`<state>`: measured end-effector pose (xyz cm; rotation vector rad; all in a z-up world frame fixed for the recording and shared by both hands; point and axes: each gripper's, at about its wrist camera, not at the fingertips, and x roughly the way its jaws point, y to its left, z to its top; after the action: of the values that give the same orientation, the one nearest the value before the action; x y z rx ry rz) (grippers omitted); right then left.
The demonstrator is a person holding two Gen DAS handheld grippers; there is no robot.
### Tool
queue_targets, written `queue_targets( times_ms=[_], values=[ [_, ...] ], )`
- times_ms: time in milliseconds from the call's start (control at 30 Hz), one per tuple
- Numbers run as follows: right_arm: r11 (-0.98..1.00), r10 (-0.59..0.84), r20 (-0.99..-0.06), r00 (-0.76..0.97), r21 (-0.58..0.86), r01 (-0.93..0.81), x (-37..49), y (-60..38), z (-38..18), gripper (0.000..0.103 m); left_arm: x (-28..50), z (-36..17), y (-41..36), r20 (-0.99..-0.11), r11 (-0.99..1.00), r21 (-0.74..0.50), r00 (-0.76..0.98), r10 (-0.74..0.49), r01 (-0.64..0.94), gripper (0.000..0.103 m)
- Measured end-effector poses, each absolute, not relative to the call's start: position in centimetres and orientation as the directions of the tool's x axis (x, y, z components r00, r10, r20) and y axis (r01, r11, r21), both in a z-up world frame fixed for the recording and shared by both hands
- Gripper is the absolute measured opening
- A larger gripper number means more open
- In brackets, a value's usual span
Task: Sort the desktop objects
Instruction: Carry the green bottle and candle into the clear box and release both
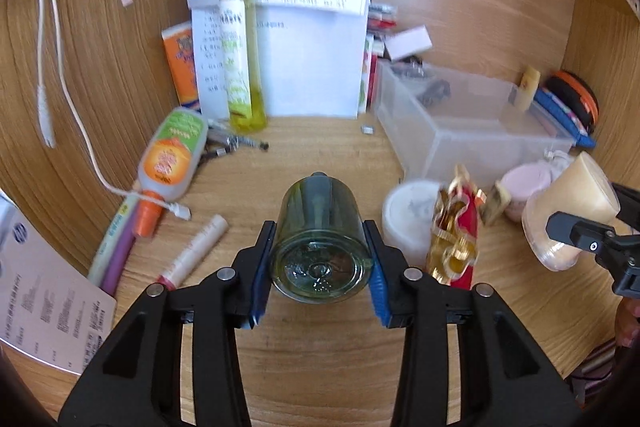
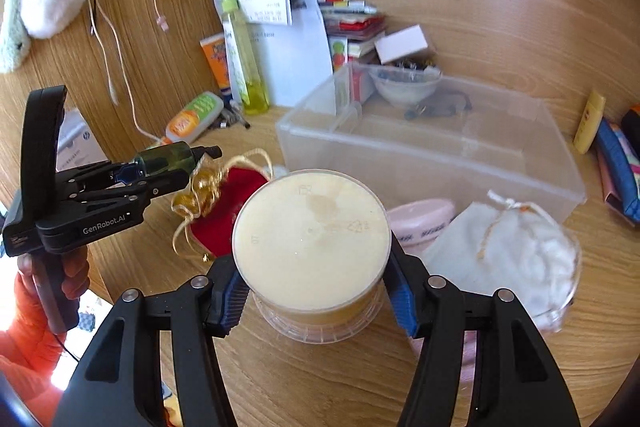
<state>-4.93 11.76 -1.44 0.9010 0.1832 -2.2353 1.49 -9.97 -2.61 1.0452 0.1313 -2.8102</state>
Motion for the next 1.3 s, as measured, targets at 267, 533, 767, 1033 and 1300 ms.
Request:
queue_targets(
  times_ms=[267,533,767,1033,1300],
  values=[
    [-0.743,-0.582,-0.604,-0.544,0.122,0.658,-6.3,13.1,1.4,0.056,1.2,0.8,-9.5,-0.587,-0.987,-0.048,-0.804,-0.094,0.151,0.041],
    [-0.779,-0.559,-0.547,-0.624,0.086,0.622,-8.8,14.9,4.1,0.056,-0.8,3.6,-8.5,-0.538,-0.992,-0.054,-0.84,-0.069,0.116,0.041],
    [-0.796,-0.552,-0.52,-0.652,0.096,0.597,-12.0,15.6,5.6,0.056,-3.9,4.9,-6.9,-0.522,-0.995,-0.059,-0.852,-0.033,0.075,0.041],
    [-0.818,-0.516,-0.542,-0.663,0.081,0.57,-15.9,15.3,5.5,0.056,-7.8,5.3,-5.3,-0.554,-0.996,-0.083,-0.832,0.026,0.024,0.041],
    [-0.84,-0.486,-0.584,-0.65,0.107,0.532,-19.7,15.5,3.7,0.056,-11.6,4.3,-3.5,-0.618,-0.996,-0.09,-0.784,0.066,-0.013,0.041]
  ],
)
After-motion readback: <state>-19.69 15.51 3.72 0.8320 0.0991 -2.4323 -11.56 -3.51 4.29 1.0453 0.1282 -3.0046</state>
